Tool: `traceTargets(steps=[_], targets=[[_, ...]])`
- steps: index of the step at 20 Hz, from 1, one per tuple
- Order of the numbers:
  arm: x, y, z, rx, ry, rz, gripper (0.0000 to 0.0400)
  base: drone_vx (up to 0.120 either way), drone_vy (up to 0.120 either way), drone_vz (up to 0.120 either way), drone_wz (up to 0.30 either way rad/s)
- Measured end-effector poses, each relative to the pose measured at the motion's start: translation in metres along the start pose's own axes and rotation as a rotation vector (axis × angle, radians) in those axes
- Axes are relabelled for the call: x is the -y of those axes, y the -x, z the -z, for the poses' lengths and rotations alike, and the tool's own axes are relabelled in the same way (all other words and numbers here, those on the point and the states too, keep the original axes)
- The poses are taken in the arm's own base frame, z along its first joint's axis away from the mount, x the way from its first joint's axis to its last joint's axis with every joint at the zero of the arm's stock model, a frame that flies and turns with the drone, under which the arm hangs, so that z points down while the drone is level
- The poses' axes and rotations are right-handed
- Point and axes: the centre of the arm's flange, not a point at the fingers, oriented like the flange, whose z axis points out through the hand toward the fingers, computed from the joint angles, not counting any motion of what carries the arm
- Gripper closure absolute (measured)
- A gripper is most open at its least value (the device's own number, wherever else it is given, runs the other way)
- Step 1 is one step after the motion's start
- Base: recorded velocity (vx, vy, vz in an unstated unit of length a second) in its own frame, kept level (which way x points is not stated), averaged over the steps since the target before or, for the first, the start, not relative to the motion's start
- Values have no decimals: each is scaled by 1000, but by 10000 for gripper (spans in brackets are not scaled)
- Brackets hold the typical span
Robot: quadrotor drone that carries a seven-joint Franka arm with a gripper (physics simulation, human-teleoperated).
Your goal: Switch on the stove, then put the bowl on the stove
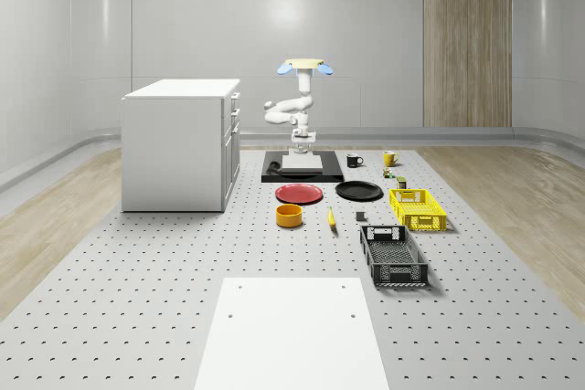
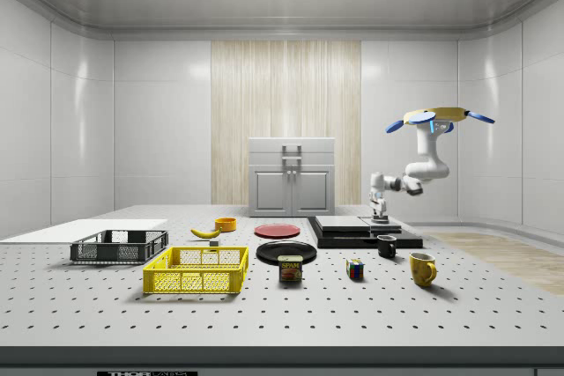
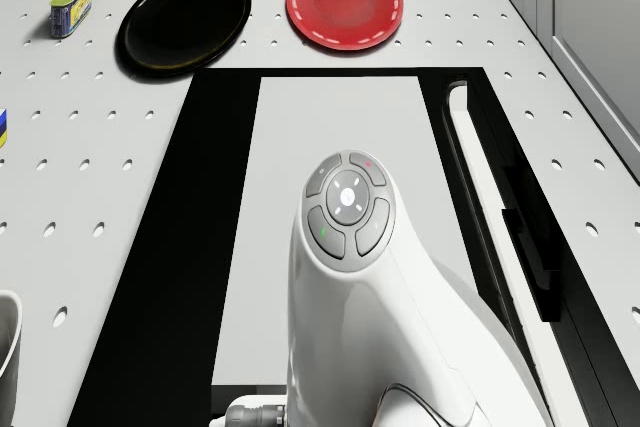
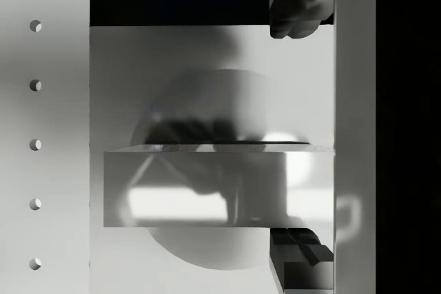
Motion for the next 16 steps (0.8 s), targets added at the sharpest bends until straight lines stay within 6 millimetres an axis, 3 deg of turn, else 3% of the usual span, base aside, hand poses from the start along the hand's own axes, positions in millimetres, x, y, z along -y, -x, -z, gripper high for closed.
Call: traceTargets(steps=[16], targets=[[9,-6,-10,0,0,0,0,0,0,0,0]])
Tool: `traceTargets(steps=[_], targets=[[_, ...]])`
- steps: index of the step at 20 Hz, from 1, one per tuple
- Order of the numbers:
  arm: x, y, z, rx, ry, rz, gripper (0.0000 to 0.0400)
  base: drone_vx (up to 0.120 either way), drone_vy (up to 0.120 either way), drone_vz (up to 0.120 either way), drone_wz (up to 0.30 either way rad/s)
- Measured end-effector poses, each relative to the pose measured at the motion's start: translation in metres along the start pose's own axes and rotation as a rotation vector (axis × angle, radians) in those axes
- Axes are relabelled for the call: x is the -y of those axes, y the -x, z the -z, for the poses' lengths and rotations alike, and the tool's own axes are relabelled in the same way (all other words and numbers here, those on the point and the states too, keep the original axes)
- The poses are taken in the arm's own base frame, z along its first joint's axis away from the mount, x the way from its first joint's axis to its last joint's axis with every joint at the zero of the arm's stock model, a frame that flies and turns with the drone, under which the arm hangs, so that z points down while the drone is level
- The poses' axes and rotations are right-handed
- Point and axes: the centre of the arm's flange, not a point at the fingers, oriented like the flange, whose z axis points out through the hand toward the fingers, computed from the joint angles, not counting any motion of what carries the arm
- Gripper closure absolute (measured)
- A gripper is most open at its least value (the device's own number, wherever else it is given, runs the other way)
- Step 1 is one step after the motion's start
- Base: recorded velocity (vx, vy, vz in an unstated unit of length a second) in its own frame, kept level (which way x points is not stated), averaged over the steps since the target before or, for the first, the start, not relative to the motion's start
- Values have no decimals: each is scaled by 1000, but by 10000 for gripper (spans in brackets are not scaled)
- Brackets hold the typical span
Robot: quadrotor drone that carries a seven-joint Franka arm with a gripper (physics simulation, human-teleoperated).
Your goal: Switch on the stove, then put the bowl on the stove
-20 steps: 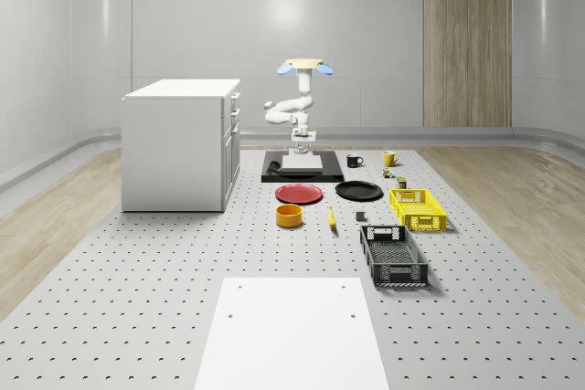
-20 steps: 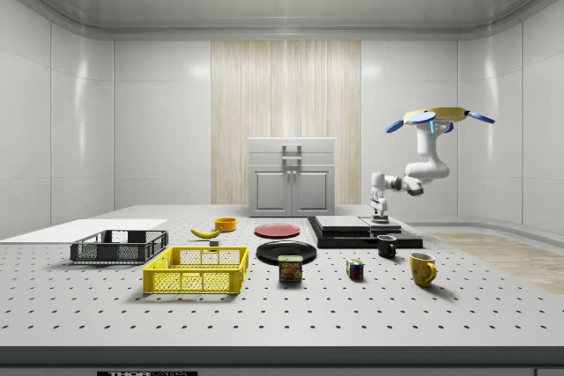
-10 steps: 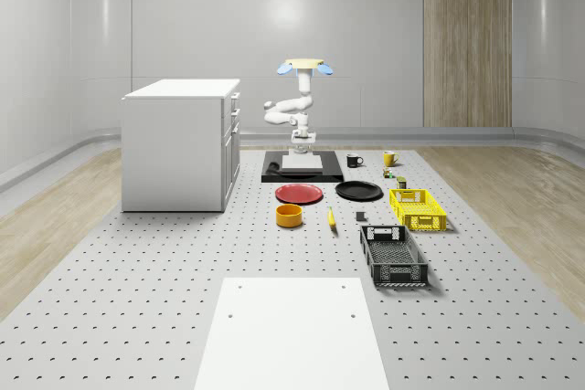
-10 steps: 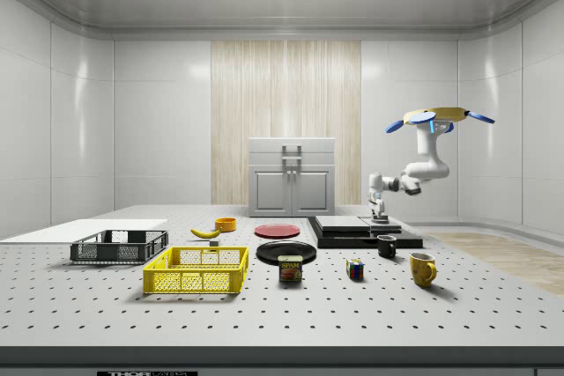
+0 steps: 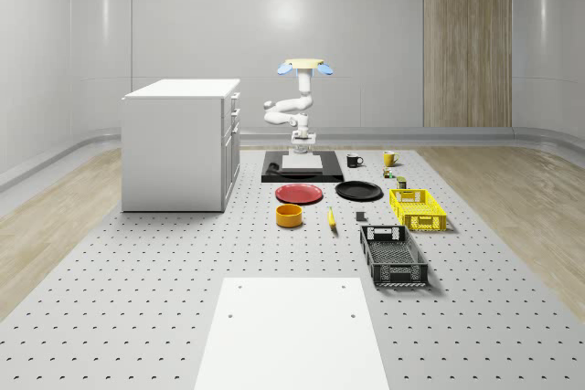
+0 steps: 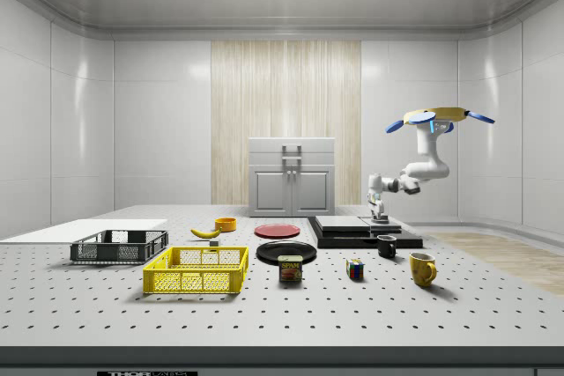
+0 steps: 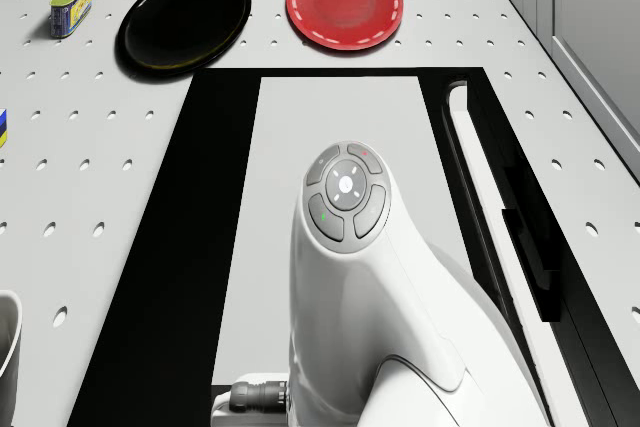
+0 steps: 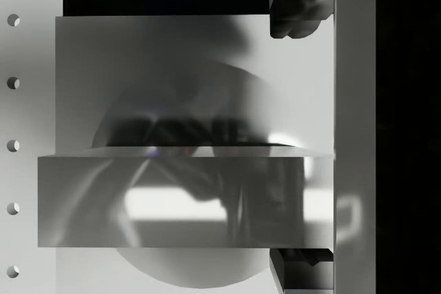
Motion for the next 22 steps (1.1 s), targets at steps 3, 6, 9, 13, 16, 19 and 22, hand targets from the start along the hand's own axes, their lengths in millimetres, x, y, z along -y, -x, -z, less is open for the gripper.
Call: traceTargets(steps=[3,6,9,13,16,19,22], targets=[[3,3,-1,0,0,2,0,0,0,0,0],[5,5,-1,0,0,1,0,0,0,0,0],[6,5,-1,0,0,1,0,0,0,0,0],[8,8,-1,0,0,0,0,0,0,0,0],[12,11,-1,0,0,0,0,0,0,0,0],[13,13,-1,0,0,0,0,0,0,0,0],[14,14,-1,0,0,0,0,0,0,0,0]])
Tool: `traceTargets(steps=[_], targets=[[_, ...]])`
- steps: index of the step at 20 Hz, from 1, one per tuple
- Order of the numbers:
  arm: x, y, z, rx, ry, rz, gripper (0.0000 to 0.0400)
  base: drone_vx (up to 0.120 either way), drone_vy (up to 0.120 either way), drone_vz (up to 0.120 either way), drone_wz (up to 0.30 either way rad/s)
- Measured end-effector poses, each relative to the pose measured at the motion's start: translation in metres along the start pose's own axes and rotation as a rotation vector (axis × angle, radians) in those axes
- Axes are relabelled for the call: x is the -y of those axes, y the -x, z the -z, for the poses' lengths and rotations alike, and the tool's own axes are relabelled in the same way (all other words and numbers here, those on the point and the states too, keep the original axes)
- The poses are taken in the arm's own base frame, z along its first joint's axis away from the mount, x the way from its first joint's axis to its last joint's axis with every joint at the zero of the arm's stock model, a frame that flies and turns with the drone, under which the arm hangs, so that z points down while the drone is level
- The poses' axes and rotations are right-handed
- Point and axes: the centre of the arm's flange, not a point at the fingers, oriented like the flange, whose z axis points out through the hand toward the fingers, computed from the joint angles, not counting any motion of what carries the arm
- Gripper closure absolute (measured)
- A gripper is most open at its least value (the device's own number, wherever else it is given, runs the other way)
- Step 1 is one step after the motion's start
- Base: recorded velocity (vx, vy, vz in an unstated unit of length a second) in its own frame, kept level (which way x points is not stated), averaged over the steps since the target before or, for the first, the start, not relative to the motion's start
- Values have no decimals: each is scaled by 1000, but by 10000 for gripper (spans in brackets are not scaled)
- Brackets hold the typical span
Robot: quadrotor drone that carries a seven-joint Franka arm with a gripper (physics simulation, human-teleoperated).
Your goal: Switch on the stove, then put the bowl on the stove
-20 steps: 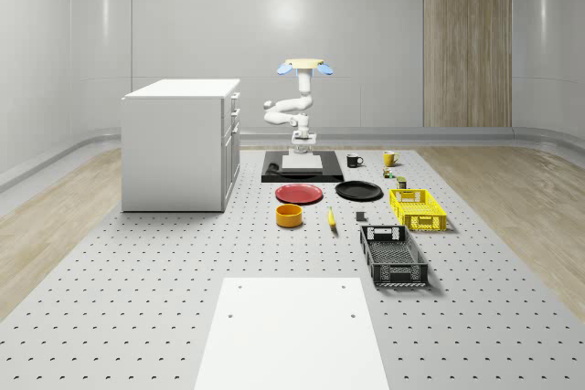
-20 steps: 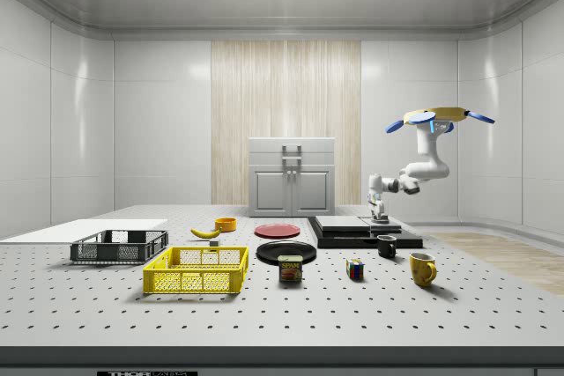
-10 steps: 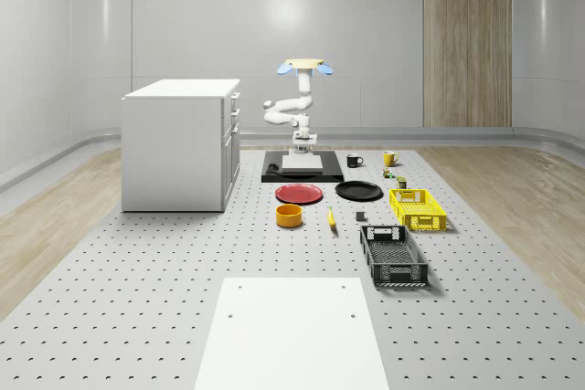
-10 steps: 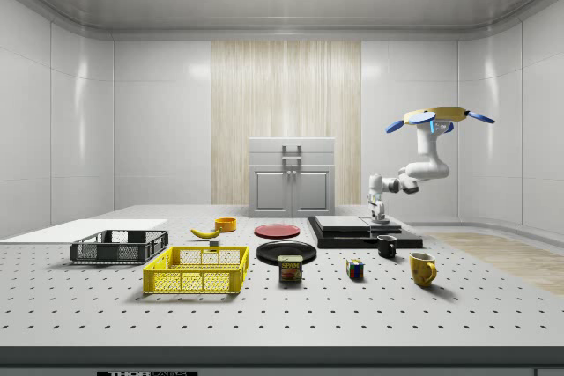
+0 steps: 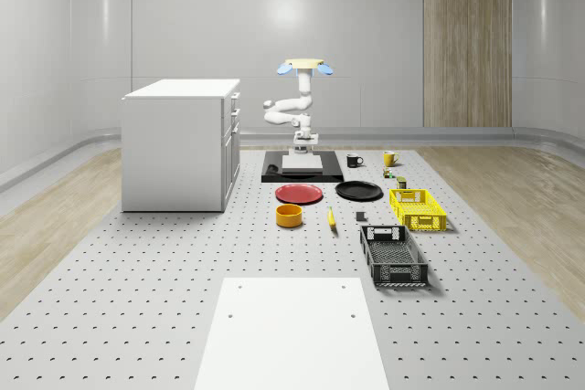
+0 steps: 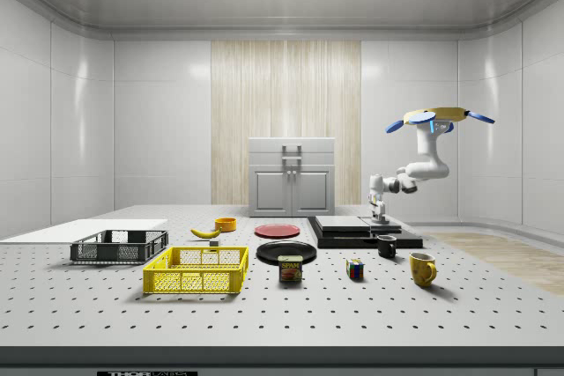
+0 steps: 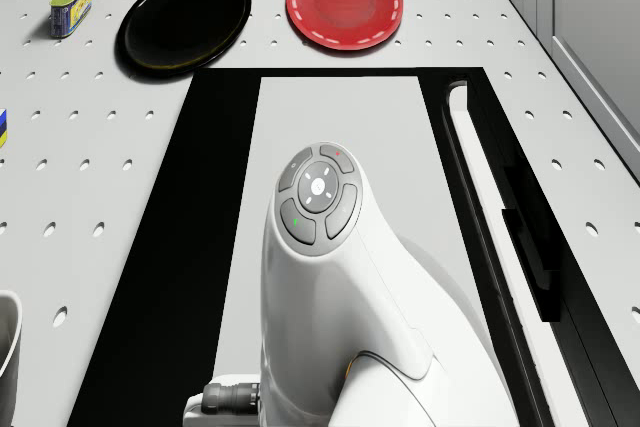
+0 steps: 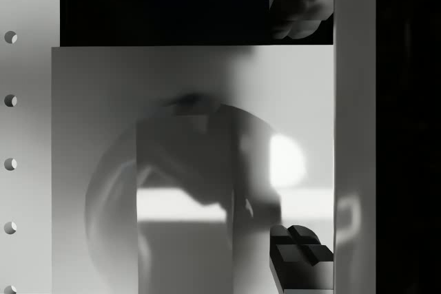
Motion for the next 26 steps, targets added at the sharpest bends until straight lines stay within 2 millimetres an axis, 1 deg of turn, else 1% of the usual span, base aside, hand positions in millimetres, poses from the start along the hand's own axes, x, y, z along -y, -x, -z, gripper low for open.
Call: traceTargets(steps=[1,5,7,11,12,26], targets=[[0,0,0,0,0,0,0,0,0,0,0],[1,1,0,0,0,0,0,0,0,120,0],[1,1,0,0,0,0,0,80,-80,120,0],[1,1,0,0,0,0,0,120,-120,0,0],[1,1,0,0,0,0,0,120,-40,0,0],[1,1,0,0,0,0,0,120,0,0,0]])
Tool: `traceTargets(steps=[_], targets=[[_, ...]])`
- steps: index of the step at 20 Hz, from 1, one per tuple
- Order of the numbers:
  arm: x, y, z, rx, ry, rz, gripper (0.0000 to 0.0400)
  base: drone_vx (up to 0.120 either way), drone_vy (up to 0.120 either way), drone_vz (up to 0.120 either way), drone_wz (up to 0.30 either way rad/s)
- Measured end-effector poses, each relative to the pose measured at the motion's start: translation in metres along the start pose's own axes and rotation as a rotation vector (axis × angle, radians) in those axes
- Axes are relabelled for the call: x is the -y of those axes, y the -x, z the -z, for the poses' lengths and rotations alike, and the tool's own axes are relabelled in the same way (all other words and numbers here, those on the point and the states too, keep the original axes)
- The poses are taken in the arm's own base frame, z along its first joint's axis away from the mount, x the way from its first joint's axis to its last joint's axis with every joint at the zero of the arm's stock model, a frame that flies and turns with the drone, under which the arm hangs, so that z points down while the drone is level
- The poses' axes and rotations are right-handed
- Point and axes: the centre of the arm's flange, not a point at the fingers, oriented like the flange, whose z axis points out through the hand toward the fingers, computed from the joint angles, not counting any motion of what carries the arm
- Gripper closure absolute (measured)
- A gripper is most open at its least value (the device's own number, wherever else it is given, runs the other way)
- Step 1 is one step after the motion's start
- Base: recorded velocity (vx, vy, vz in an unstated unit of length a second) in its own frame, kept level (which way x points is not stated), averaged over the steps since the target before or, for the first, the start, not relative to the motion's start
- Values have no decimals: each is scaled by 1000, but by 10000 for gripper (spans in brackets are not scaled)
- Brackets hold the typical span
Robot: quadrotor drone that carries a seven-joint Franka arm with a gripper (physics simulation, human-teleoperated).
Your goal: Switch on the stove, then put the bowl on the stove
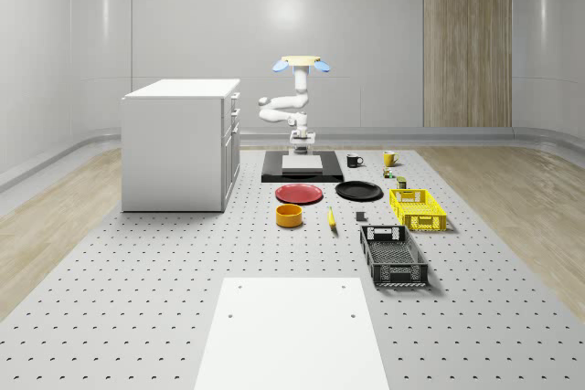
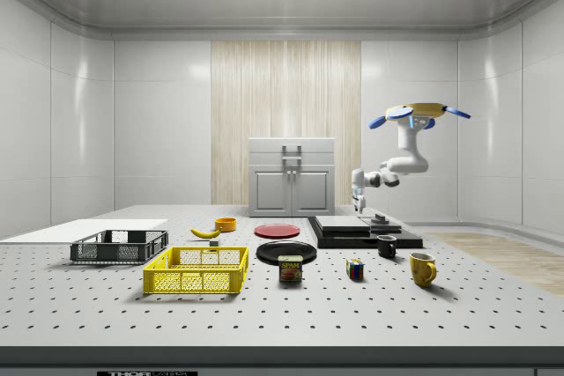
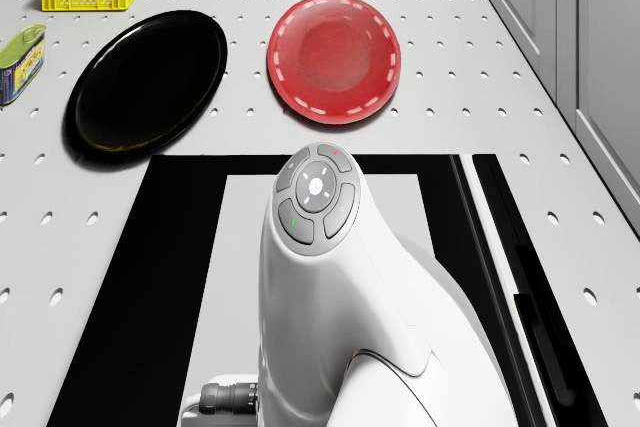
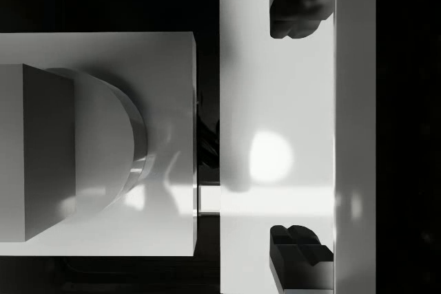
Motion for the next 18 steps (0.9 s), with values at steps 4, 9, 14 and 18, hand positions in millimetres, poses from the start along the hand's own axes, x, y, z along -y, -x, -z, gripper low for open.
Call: traceTargets(steps=[4,9,14,18], targets=[[0,0,0,0,0,0,0,120,0,0,0],[0,0,0,0,0,0,0,120,0,0,0],[0,0,0,0,0,0,0,120,0,0,0],[0,0,0,0,0,0,0,120,0,0,0]])
